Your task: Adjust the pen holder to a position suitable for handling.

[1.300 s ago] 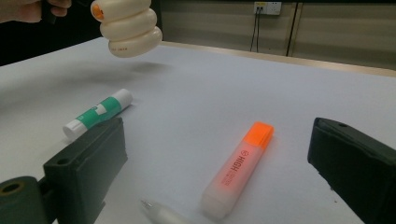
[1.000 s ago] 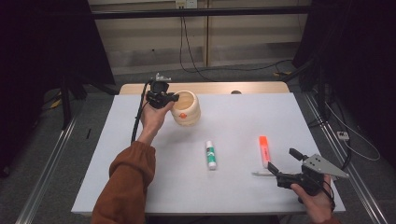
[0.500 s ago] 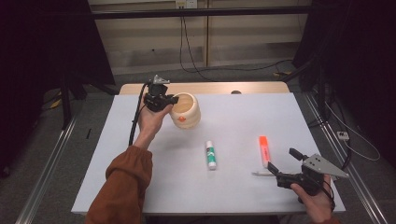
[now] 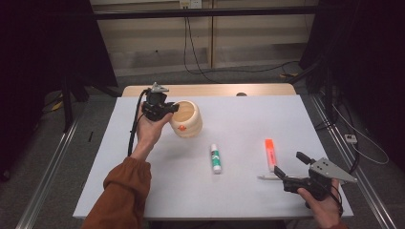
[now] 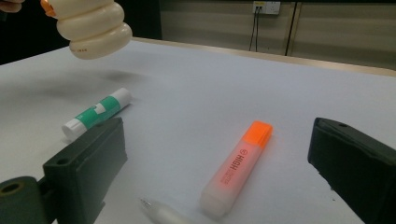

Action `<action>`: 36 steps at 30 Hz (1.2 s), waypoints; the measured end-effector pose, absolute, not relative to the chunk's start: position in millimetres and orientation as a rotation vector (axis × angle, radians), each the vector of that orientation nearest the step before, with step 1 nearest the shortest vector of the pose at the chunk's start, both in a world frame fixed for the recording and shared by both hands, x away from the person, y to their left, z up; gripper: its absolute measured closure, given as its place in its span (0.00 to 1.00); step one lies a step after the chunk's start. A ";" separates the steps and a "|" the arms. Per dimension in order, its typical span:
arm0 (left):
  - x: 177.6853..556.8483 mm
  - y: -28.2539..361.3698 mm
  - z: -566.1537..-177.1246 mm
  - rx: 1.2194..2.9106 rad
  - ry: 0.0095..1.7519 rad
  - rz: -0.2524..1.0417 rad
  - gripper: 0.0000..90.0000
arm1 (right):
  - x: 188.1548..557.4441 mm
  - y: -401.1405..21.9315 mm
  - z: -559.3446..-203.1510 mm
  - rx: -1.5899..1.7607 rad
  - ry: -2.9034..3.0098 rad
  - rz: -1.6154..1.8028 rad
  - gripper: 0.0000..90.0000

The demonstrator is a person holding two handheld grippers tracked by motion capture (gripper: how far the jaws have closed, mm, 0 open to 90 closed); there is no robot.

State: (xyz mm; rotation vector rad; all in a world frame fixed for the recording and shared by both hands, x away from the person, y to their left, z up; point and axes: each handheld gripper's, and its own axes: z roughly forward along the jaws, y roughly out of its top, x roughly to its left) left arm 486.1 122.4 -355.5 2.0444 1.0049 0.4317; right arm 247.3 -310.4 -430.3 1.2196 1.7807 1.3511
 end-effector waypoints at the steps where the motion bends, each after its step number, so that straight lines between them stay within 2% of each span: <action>1: 484.2 122.9 -354.8 2.050 1.005 0.431 0.86 | 246.8 -310.6 -430.1 1.226 1.777 1.351 0.04; 14: 451.9 127.9 -353.6 2.066 0.979 0.400 0.86 | 246.3 -310.7 -430.1 1.225 1.775 1.346 0.04; 36: 423.7 131.1 -368.8 2.141 1.005 0.354 0.86 | 247.2 -310.3 -430.5 1.223 1.781 1.340 0.04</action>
